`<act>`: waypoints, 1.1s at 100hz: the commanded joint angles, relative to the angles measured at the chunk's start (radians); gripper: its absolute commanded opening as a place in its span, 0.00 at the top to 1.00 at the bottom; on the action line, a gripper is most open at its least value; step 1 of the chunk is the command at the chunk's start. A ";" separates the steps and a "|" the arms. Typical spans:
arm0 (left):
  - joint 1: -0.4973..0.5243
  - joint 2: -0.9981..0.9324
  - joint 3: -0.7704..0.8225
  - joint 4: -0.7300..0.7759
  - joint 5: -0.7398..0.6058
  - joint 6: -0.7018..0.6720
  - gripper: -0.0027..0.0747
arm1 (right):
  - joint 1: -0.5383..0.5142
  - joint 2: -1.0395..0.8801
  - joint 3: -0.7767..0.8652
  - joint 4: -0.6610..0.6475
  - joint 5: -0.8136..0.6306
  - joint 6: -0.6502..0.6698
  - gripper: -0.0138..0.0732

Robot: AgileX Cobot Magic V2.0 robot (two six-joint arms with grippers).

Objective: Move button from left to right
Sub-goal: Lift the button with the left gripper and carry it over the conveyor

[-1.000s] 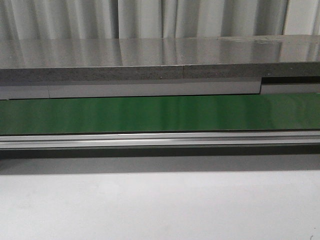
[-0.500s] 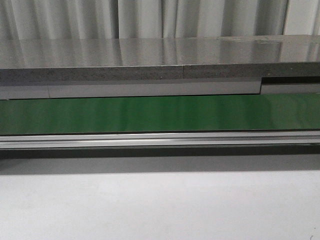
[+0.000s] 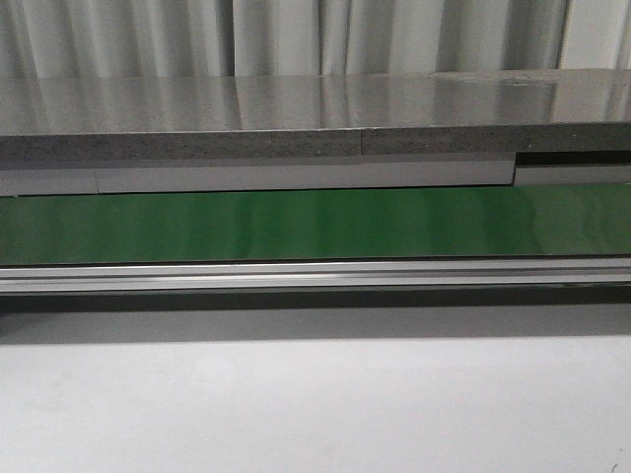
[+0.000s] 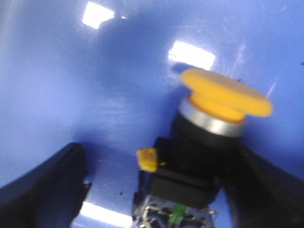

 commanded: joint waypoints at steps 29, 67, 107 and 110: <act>0.002 -0.095 -0.054 -0.020 0.018 -0.001 0.99 | -0.003 -0.016 -0.018 -0.009 -0.082 -0.002 0.92; -0.077 -0.246 -0.101 -0.073 0.076 -0.001 0.99 | -0.003 -0.016 -0.018 -0.009 -0.082 -0.002 0.92; -0.251 -0.247 -0.101 -0.055 0.096 0.025 0.99 | -0.003 -0.016 -0.018 -0.009 -0.082 -0.002 0.92; -0.254 -0.247 -0.101 -0.055 0.096 0.025 0.99 | -0.003 -0.016 -0.018 -0.009 -0.082 -0.002 0.92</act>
